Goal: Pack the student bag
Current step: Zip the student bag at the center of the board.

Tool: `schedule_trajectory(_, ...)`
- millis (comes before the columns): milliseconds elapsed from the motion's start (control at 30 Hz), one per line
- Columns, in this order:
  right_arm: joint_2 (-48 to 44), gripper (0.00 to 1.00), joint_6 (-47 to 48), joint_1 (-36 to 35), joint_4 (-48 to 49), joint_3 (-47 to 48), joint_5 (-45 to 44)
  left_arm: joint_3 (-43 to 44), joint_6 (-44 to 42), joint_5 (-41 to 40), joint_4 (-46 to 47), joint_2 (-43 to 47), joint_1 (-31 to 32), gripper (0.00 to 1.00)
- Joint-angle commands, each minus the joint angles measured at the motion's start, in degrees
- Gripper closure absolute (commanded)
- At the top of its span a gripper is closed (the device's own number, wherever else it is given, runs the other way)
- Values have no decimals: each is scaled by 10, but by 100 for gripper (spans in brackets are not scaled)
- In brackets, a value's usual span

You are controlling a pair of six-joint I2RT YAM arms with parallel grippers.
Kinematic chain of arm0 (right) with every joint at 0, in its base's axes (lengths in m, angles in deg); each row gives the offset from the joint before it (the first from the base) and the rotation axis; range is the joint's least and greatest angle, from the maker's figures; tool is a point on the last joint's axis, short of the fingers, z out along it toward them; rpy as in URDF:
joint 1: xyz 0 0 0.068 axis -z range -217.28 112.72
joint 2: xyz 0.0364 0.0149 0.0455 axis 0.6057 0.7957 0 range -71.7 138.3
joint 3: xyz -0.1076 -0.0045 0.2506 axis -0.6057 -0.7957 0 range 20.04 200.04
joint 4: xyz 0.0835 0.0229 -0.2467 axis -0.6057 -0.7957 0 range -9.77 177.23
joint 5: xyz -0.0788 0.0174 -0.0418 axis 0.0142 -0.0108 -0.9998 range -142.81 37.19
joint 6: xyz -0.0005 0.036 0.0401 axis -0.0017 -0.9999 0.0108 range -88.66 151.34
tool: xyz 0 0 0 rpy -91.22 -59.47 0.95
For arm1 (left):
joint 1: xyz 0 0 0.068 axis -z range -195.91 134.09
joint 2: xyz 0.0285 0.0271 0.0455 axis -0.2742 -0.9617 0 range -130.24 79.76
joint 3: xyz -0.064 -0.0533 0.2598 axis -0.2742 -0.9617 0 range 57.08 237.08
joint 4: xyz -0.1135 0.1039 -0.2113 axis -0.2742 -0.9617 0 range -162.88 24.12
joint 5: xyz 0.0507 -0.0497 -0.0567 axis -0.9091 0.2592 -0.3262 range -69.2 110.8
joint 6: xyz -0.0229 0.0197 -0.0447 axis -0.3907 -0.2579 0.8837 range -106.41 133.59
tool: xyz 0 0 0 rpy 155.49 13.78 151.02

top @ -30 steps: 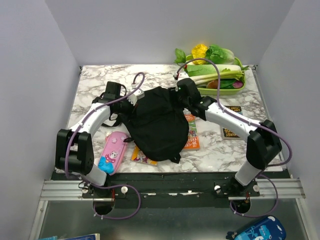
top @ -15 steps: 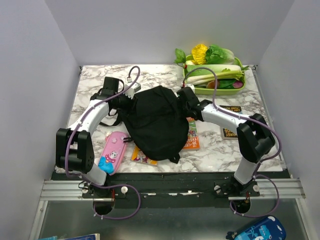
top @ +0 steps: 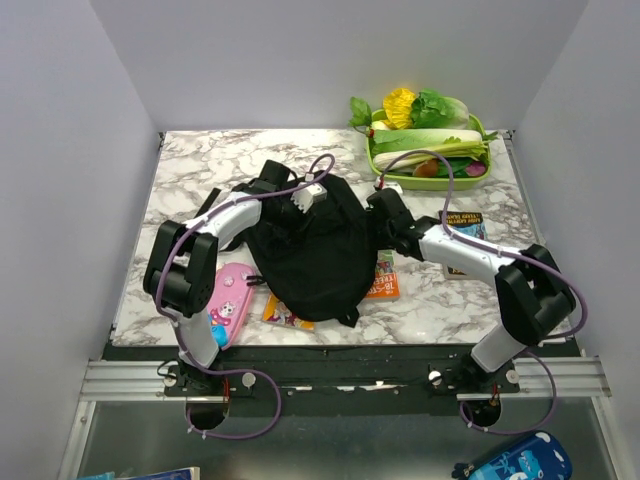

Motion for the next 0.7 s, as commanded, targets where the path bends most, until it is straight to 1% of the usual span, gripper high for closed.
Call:
schedule_trajectory(0,-58,55,-3,-3,8,-15,23,30,-22,-32,-6,-26,-4,45)
schedule_trajectory(33,-66,56,-3,-3,9,-15,28,33,-22,-28,-6,-31,-3,51)
schedule_trajectory(100,-79,57,1,-4,17,-25,44,37,-20,-26,-7,-36,-3,61)
schedule_trajectory(133,-99,58,5,-8,25,-31,51,42,-18,-26,-8,-37,-3,73)
schedule_trajectory(200,-121,57,29,-19,52,-38,55,47,-10,-23,-14,-37,-3,85)
schedule_trajectory(233,-142,56,41,-36,62,-44,56,58,-5,-19,-15,-36,-3,96)
schedule_trajectory(267,-155,55,71,-46,72,-46,55,64,11,-19,-18,-36,-3,100)
schedule_trajectory(367,-186,50,141,-91,136,-68,81,96,45,-16,-22,-43,-6,100)
schedule_trajectory(433,-182,50,158,-107,162,-68,109,118,72,-13,-26,-50,-6,100)
schedule_trajectory(467,-179,50,187,-113,172,-81,117,125,80,-13,-28,-56,-6,100)
schedule_trajectory(500,-179,50,207,-119,211,-92,174,128,96,-16,-29,-59,-6,100)
schedule_trajectory(567,-182,45,242,-133,260,-121,225,132,110,-21,-31,-62,-6,100)
schedule_trajectory(600,-188,44,251,-139,299,-140,264,131,115,-24,-32,-62,-6,100)
schedule_trajectory(633,-187,43,256,-151,311,-142,279,124,122,-31,-30,-61,-6,100)
schedule_trajectory(667,-184,43,282,-157,316,-141,291,117,126,-33,-22,-55,-7,100)
